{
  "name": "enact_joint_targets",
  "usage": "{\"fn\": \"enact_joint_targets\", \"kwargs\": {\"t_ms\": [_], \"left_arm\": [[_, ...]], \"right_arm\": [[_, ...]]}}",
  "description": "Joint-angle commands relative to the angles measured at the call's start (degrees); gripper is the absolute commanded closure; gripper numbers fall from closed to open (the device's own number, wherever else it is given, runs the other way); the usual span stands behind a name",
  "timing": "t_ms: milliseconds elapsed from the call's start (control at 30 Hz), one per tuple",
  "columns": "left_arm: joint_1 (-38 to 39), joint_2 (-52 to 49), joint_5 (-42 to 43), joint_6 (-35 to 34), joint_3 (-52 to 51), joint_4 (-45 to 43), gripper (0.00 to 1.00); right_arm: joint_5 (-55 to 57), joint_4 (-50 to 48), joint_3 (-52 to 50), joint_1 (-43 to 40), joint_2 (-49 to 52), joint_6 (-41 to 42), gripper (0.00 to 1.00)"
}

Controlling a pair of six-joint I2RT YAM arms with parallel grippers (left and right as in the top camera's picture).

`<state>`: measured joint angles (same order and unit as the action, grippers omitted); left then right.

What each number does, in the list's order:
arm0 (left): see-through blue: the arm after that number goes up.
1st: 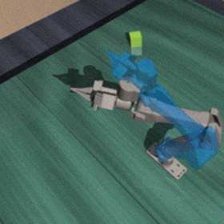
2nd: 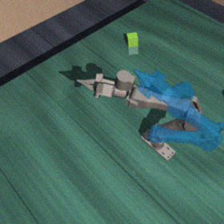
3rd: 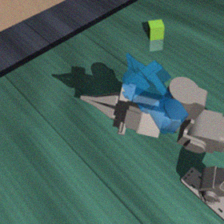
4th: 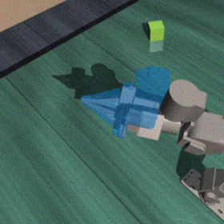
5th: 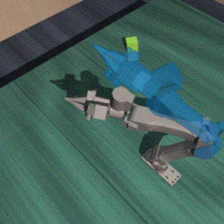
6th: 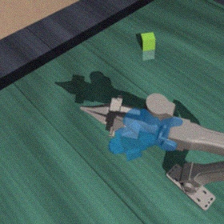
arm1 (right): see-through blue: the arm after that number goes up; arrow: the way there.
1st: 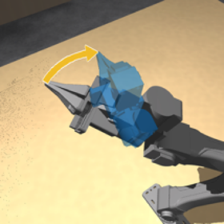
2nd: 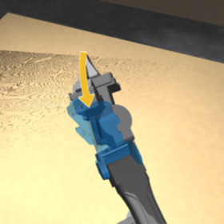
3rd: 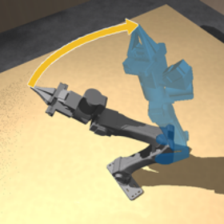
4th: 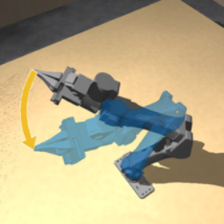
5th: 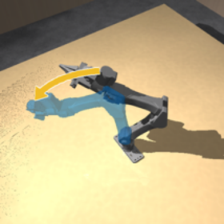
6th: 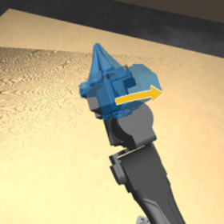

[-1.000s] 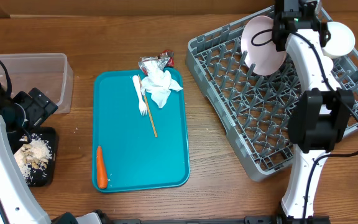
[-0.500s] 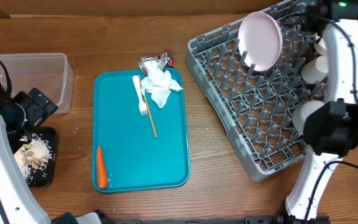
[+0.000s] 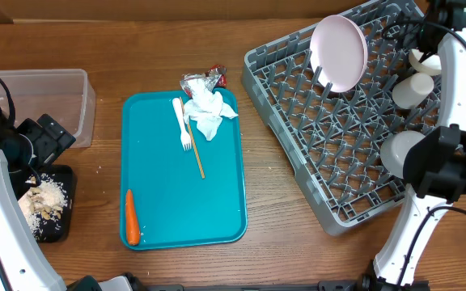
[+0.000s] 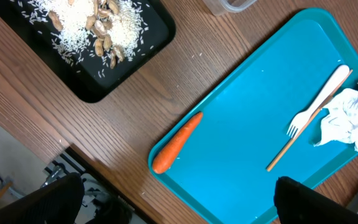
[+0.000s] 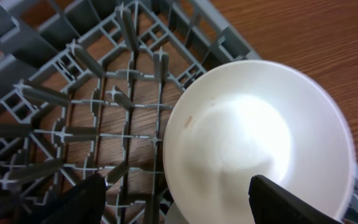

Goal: Sort waste into correct bins and load items into the dishwasher rack

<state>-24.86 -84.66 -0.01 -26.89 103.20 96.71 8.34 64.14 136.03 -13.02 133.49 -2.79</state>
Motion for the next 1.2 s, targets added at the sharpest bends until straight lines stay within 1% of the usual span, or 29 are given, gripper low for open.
{"fn": "enact_joint_targets", "kwargs": {"t_ms": [0,100,233,333,367,400,433,467,500,633,667,733,900,1000,1167], "left_arm": [[-0.2,-0.3,0.0,-0.6,-0.2,0.1,0.00],[-0.2,-0.3,0.0,-0.6,-0.2,0.1,0.00],[-0.2,-0.3,0.0,-0.6,-0.2,0.1,0.00],[-0.2,-0.3,0.0,-0.6,-0.2,0.1,0.00],[-0.2,-0.3,0.0,-0.6,-0.2,0.1,0.00],[-0.2,-0.3,0.0,-0.6,-0.2,0.1,0.00],[-0.2,-0.3,0.0,-0.6,-0.2,0.1,0.00],[-0.2,-0.3,0.0,-0.6,-0.2,0.1,0.00],[-0.2,-0.3,0.0,-0.6,-0.2,0.1,0.00],[-0.2,-0.3,0.0,-0.6,-0.2,0.1,0.00],[-0.2,-0.3,0.0,-0.6,-0.2,0.1,0.00],[-0.2,-0.3,0.0,-0.6,-0.2,0.1,0.00],[-0.2,-0.3,0.0,-0.6,-0.2,0.1,0.00],[-0.2,-0.3,0.0,-0.6,-0.2,0.1,0.00],[-0.2,-0.3,0.0,-0.6,-0.2,0.1,0.00]], "right_arm": [[-0.4,0.1,0.9,0.2,2.6,-3.5,0.23],[-0.3,0.2,0.9,0.1,3.7,-3.7,0.24],[-0.2,0.1,0.9,0.1,4.1,-3.7,0.35],[-0.2,0.5,0.9,0.1,4.1,-3.7,0.39],[0.0,0.6,0.9,0.1,4.1,-3.7,0.44],[0.0,0.8,0.9,0.1,4.1,-3.7,0.54],[0.0,0.9,0.9,0.1,4.1,-3.7,0.59],[0.0,0.9,0.9,0.1,4.1,-3.7,0.66],[0.0,0.9,0.9,0.1,4.1,-3.5,0.70],[-0.1,1.1,0.9,0.1,4.1,-2.1,0.94],[-0.1,1.2,1.0,0.1,4.1,-1.6,0.96],[-0.1,1.6,1.3,0.1,3.9,-1.4,0.96],[-1.9,3.3,5.3,-0.2,2.3,3.0,0.96],[-8.3,5.0,9.8,-0.3,0.3,3.8,0.96],[-17.7,8.2,17.6,-0.3,-3.2,8.1,0.96]]}}
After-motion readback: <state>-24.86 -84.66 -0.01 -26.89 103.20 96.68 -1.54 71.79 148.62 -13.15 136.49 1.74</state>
